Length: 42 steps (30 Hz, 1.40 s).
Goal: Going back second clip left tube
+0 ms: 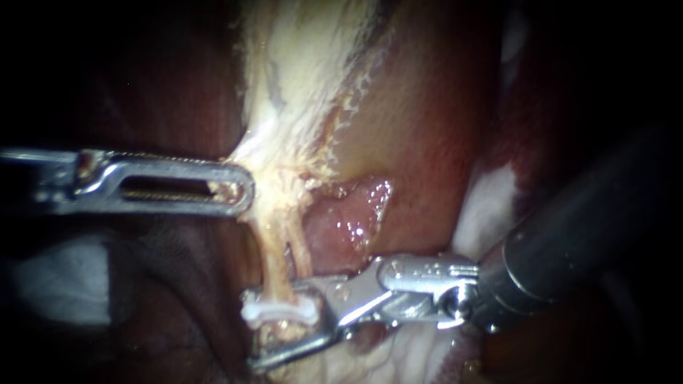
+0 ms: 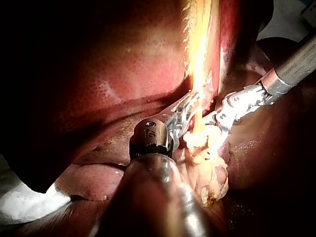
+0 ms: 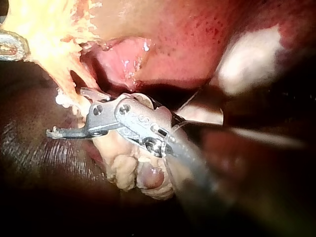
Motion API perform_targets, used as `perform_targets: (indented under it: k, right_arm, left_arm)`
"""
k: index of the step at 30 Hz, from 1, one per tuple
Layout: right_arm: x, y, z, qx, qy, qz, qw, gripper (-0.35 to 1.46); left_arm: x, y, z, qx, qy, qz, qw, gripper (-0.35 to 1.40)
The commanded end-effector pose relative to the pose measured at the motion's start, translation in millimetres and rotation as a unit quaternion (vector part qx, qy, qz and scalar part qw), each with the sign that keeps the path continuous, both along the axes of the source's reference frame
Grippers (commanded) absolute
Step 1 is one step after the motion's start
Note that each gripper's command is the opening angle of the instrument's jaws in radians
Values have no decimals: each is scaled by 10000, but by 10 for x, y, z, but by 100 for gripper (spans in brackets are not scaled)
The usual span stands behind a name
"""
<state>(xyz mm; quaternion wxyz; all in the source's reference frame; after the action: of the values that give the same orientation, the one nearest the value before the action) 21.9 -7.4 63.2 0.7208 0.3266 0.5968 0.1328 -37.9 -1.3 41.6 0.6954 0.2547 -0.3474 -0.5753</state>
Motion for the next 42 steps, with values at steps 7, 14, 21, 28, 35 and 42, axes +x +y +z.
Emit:
perform_targets:
  k: [7,14,21,28,35,42]
  right_arm:
    - [-18,14,-3,-270,-7,100,9996,60]
    - [-35,14,-7,-291,13,77,9995,60]
    - [-59,12,-12,-367,77,15,9993,60]
    - [-93,22,-30,-760,176,19,9970,60]
    - [-140,52,-54,-1098,155,141,9937,60]
    - [-177,73,-78,-1259,206,234,9916,60]
  left_arm:
    - [1,0,-1,-1,5,-2,10000,-35]
    - [1,0,-1,-1,4,-2,10000,-35]
    - [2,0,-1,0,2,2,10000,-35]
    - [3,0,-1,0,1,4,10000,-35]
    - [3,0,-1,-1,1,5,10000,-35]
    - [2,0,1,-3,1,4,10000,-35]
